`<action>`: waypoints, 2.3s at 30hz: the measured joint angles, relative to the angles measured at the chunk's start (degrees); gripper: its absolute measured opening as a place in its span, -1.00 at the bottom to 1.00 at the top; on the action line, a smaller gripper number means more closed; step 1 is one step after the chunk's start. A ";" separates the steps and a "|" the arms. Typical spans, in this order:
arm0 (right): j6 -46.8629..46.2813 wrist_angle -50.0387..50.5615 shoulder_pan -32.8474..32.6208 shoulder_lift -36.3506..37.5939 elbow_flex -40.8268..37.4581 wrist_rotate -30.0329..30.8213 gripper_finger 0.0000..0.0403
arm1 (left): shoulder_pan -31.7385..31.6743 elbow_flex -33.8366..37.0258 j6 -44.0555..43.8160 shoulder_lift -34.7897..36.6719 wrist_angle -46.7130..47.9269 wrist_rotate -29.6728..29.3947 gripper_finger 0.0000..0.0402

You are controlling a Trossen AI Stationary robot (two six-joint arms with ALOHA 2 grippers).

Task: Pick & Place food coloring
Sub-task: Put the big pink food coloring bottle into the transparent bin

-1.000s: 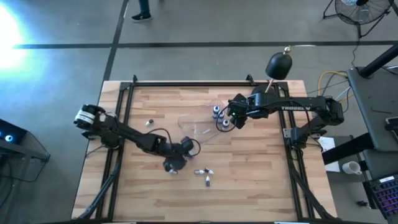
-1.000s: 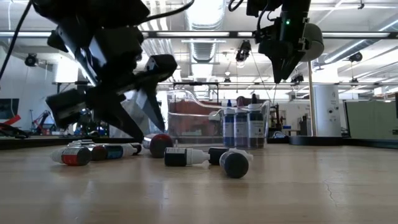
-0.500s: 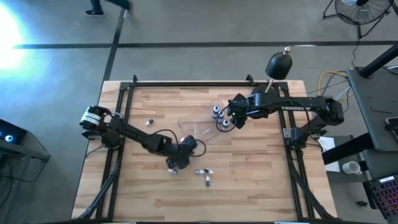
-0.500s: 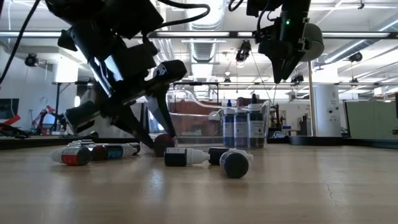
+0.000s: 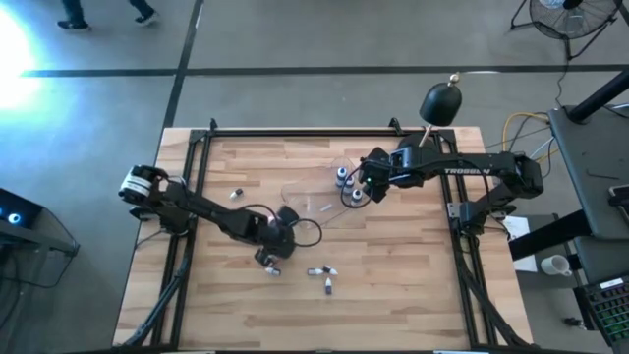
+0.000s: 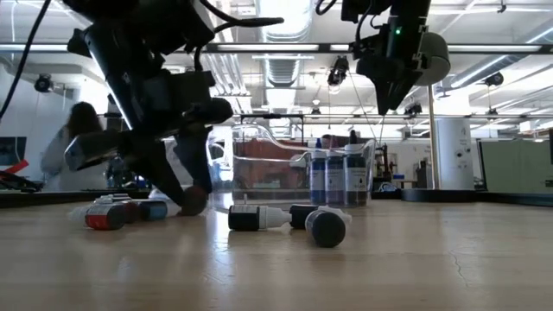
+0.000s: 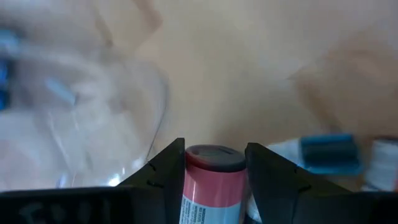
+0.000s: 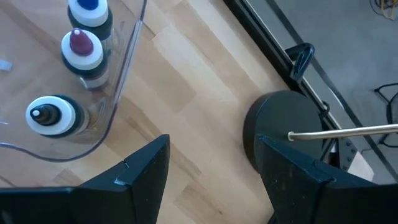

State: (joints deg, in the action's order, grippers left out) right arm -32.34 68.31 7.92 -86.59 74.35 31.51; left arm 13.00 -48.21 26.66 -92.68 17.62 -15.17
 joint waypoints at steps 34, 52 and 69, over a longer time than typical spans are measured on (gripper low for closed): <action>-0.67 -2.09 0.00 0.00 -0.02 0.15 0.13 | -8.44 8.46 -32.42 25.28 24.56 -4.04 -0.18; -0.68 -3.59 -0.02 0.00 -0.02 0.13 0.13 | -14.85 19.63 -15.05 26.33 8.98 5.59 -0.18; -0.63 -4.39 0.00 0.02 -0.72 0.13 0.13 | -15.16 19.26 -14.33 22.82 4.84 6.02 -0.18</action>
State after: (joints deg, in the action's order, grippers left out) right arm -32.97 63.92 7.92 -86.56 73.62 31.64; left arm -2.16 -28.95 12.33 -69.87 22.46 -9.15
